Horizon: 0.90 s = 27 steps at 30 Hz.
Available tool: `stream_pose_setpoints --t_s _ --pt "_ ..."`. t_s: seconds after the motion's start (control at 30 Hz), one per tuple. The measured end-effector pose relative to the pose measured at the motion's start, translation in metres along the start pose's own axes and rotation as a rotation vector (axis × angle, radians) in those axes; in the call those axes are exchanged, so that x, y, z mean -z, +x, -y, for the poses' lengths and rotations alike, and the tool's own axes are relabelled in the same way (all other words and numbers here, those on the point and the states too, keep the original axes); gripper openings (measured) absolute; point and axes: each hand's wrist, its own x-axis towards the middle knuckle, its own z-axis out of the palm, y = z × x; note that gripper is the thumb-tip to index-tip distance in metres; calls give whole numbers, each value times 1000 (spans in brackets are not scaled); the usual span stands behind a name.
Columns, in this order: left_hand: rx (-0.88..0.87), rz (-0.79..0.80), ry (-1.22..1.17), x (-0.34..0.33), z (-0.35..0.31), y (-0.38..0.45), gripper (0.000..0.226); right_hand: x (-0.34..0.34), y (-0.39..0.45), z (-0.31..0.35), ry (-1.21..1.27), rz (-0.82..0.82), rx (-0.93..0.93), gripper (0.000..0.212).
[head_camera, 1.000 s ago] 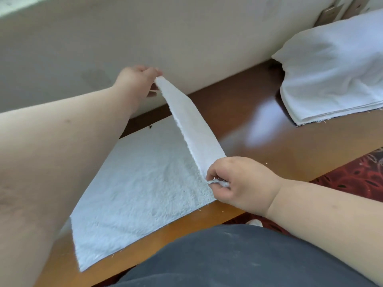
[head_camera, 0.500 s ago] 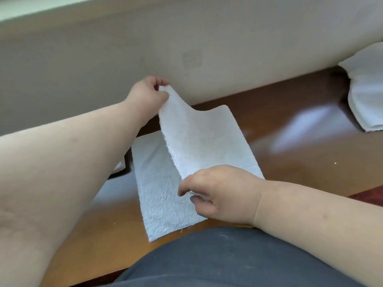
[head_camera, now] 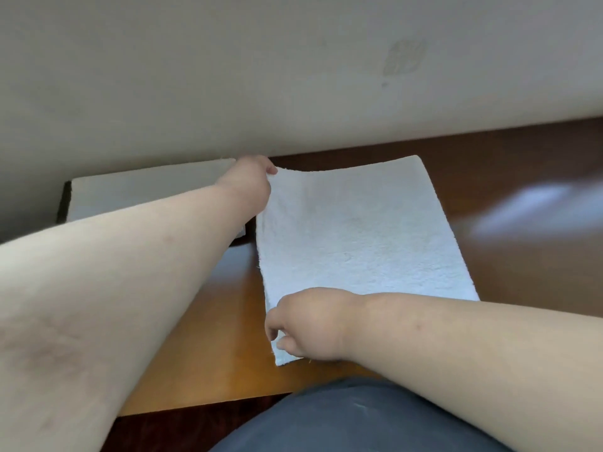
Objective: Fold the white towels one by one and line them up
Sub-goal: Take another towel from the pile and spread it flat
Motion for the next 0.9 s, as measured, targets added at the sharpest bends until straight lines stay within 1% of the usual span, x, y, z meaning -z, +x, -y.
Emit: stream_pose_setpoints --t_s 0.03,0.1,0.13,0.2,0.27,0.33,0.4,0.43,0.47,0.5,0.53,0.57,0.6,0.63,0.67,0.73,0.77,0.8,0.83,0.9 --pt "11 33 142 -5 3 6 49 -8 8 -3 -2 15 -6 24" --pt "-25 18 446 -15 9 14 56 -25 20 -8 -9 57 -9 26" --pt "-44 6 553 -21 12 16 58 -33 23 -11 -6 85 -9 29" --pt "-57 -1 670 -32 15 18 61 -45 26 -13 18 144 5 37" --pt "-31 -4 710 -40 13 16 68 -50 21 -13 88 177 8 45" --pt "1 -20 744 -47 7 9 82 -46 12 -17 203 124 -22 45" --pt "-36 -71 760 -54 -1 -4 90 -37 -4 -26 299 -26 -84 41" --pt "-110 -114 730 -58 -6 -10 88 -31 -13 -33 325 -110 -134 40" --pt "-207 -140 670 -63 -12 -17 82 -27 -22 -44 321 -186 -191 38" --pt "-302 -132 599 -69 -18 -25 74 -23 -31 -56 285 -252 -245 37" --pt "-374 -102 543 -77 -27 -33 65 -21 -44 -70 236 -313 -304 37" --pt "-401 -72 506 -87 -34 -42 56 -22 -57 -85 185 -369 -366 37" --pt "-381 -43 477 -97 -41 -49 50 -25 -72 -101 129 -418 -435 37" --pt "-324 -12 441 -107 -46 -57 48 -30 -86 -116 77 -447 -509 39" --pt "-251 29 411 -116 -50 -62 51 -37 -102 -130 46 -438 -582 42" --pt "-149 73 431 -127 -53 -68 55 -50 -127 -152 65 -313 -654 52" --pt "-131 59 455 -130 -57 -69 56 -53 -137 -160 94 -241 -648 55" --pt "-117 33 469 -131 -61 -69 57 -54 -144 -168 120 -203 -627 57" --pt "-95 4 471 -131 -66 -72 58 -51 -149 -175 132 -205 -599 56" --pt "-46 -48 443 -133 -79 -82 58 -34 -151 -188 128 -298 -556 50"
